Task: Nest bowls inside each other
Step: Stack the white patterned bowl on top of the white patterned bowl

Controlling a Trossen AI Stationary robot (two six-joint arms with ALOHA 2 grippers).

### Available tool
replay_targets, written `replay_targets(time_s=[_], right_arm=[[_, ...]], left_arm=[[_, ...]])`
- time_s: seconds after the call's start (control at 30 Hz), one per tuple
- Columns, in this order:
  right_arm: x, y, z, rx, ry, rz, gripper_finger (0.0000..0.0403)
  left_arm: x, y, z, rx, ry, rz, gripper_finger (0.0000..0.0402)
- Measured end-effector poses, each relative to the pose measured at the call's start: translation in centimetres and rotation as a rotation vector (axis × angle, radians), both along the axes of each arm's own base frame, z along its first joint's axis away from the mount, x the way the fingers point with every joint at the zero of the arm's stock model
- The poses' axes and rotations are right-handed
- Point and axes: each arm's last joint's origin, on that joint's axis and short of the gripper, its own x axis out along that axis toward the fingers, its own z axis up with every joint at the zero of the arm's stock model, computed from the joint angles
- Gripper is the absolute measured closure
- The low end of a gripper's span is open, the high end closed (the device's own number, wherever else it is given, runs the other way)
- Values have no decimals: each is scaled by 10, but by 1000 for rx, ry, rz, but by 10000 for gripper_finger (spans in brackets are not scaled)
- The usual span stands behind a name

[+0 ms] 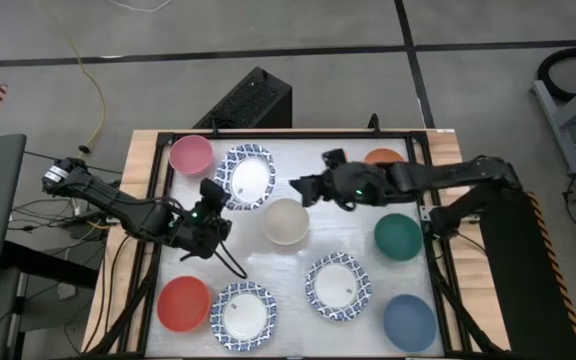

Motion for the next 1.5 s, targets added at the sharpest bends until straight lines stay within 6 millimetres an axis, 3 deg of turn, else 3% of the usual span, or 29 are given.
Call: replay_targets(time_s=[0.23,0.53,0.7,0.9,1.0,1.23,1.5], right_arm=[[32,-25,-15,25,-46,60,157],[30,-28,-20,62,0,73,170],[28,-28,-25,89,51,53,229],[27,-28,-23,92,34,12,353],[27,-28,-23,86,40,14,390],[24,-26,-33,96,131,-1,395],[12,-15,-49,115,323,-30,397]], left_arm=[[6,-3,5,43,-6,-48,401],[8,-3,7,88,29,-81,401],[8,-3,7,108,49,-94,401],[9,-5,7,76,46,-128,394],[12,-8,9,46,27,-177,380],[16,-19,21,39,-95,-225,328],[2,-26,39,-45,-290,-175,252]])
